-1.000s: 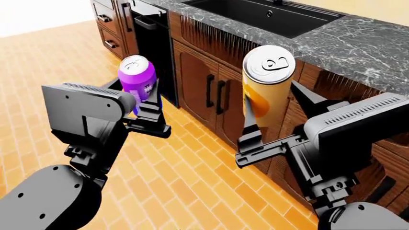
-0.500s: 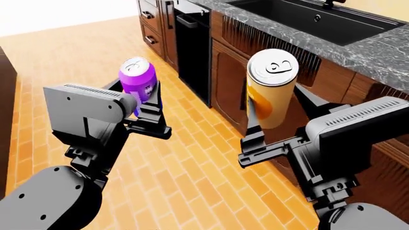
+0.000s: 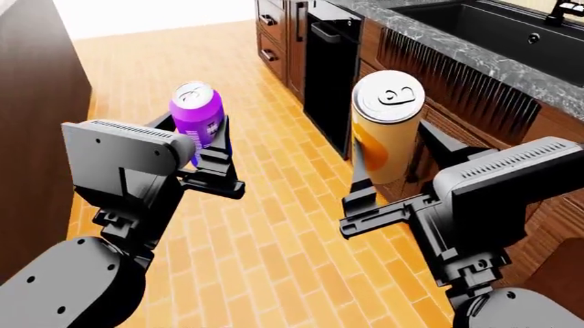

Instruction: Move the drinks to the dining counter.

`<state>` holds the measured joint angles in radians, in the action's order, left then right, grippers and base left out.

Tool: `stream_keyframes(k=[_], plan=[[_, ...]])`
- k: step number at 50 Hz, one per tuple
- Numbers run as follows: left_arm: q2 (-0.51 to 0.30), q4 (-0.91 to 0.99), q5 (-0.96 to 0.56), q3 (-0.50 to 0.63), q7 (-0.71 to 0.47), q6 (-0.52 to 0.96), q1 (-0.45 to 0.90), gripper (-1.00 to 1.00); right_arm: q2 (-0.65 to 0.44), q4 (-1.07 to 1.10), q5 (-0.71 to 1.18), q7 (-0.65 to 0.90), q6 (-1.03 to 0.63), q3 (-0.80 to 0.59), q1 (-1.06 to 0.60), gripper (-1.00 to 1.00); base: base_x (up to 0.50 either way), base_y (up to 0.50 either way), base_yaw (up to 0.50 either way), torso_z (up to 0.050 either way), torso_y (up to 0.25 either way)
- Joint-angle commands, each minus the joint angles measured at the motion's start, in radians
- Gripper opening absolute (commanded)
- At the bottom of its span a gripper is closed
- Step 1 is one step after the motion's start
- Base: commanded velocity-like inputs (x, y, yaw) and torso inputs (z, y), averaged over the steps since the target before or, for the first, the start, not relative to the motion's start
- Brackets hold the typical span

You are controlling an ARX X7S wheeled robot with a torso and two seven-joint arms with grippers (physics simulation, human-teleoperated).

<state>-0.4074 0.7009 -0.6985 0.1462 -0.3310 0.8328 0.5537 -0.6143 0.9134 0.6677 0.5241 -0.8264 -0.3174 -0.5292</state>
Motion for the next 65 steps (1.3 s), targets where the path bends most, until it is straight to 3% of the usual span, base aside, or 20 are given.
stream_keyframes(k=[1, 41, 65], plan=[[-0.002, -0.001, -0.011, -0.005, -0.009, -0.011, 0.003, -1.0, 0.003, 0.0, -0.023, -0.009, -0.009, -0.01, -0.021, -1.0, 0.05, 0.13, 0.5, 0.0, 0.0], [-0.01, -0.011, -0.013, 0.006, -0.015, -0.028, -0.004, -1.0, -0.015, -0.004, -0.025, 0.003, 0.022, -0.014, 0.003, -1.0, 0.05, 0.18, 0.5, 0.0, 0.001], [-0.018, -0.01, -0.026, 0.002, -0.02, -0.033, -0.002, -1.0, -0.011, -0.011, -0.02, 0.013, 0.007, -0.031, -0.026, -1.0, -0.47, 0.26, 0.0, 0.0, 0.001]])
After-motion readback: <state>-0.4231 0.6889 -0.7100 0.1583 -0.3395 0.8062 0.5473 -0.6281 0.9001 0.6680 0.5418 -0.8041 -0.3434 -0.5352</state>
